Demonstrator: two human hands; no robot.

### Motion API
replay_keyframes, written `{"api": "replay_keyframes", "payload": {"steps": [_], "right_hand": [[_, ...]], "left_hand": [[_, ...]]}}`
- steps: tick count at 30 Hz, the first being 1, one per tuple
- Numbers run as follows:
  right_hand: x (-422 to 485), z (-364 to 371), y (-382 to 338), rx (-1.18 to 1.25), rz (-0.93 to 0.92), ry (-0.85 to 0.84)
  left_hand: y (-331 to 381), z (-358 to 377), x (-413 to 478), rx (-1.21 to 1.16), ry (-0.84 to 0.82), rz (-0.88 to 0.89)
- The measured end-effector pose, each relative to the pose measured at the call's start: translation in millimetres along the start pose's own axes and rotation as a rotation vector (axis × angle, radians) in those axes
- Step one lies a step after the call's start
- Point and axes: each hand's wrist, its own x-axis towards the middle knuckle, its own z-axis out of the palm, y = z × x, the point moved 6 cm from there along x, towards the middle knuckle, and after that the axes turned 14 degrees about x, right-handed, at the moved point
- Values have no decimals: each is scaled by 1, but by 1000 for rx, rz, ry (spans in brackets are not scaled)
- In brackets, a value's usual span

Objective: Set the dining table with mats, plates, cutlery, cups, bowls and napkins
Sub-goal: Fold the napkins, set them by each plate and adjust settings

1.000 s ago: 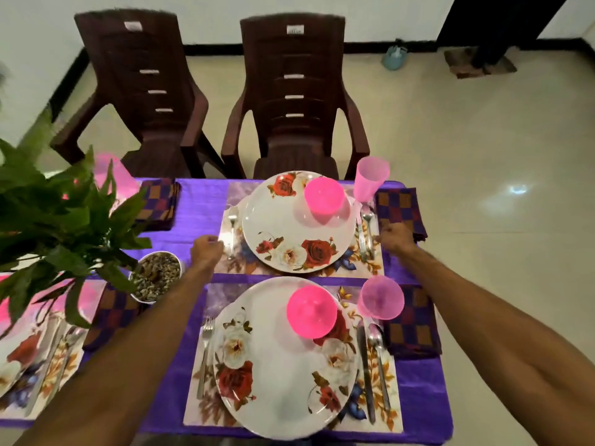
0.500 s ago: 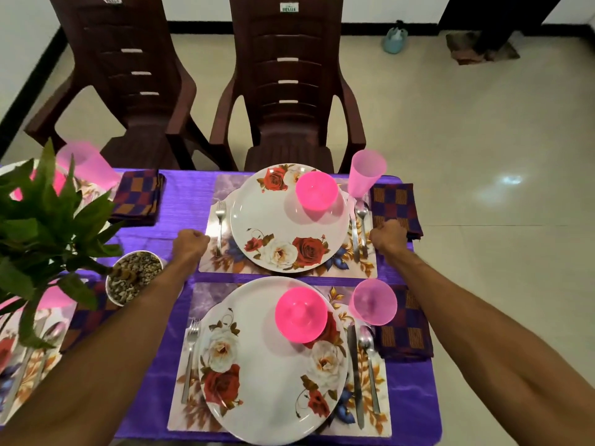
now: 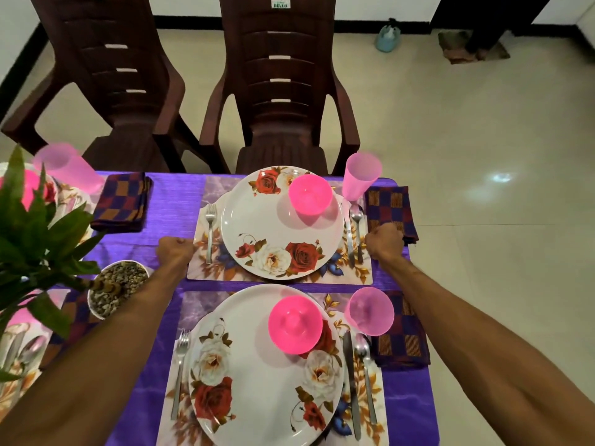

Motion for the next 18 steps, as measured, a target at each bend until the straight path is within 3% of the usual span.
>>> {"api": "replay_keyframes", "payload": {"steps": [7,18], "right_hand": [[-4,0,-6,-14,0,5],[-13,-2,-24,-13,-60,6]], "left_hand": [[6,-1,4,116,87,38],[-2,-3,-6,85,149,51]]}}
